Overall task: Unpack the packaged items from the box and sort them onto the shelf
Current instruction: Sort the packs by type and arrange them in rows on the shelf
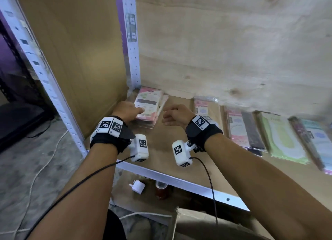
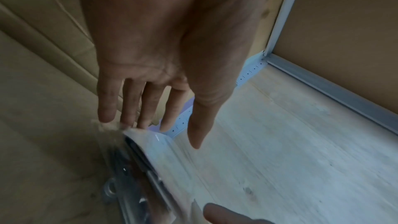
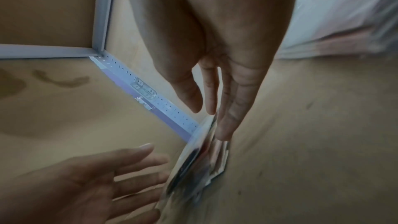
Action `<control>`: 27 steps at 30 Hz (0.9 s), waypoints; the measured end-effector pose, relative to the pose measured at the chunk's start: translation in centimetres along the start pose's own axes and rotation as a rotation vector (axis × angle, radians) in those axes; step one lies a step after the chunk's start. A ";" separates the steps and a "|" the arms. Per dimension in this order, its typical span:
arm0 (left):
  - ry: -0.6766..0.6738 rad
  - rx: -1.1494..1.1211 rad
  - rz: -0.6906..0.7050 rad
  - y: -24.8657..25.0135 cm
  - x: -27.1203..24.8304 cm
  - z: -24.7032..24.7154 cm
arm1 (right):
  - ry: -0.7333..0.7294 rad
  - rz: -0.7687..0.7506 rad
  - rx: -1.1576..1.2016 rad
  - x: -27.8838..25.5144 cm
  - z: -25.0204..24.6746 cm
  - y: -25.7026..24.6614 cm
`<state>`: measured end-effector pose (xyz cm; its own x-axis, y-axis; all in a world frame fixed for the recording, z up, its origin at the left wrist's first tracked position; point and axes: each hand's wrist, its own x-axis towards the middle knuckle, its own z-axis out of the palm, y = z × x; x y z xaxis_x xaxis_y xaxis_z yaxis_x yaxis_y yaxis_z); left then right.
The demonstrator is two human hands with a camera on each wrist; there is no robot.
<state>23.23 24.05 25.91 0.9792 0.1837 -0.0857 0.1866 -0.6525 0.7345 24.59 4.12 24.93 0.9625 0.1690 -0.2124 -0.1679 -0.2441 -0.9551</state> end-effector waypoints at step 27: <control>-0.537 -1.158 -0.231 7.2 -4.1 5.2 | 0.085 -0.356 -0.014 -10.5 -11.4 -0.8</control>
<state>20.98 14.75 28.03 0.8929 -0.2862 -0.3475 0.4425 0.4156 0.7947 17.07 -8.36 30.31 0.9744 0.1664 0.1514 0.1834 -0.1971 -0.9631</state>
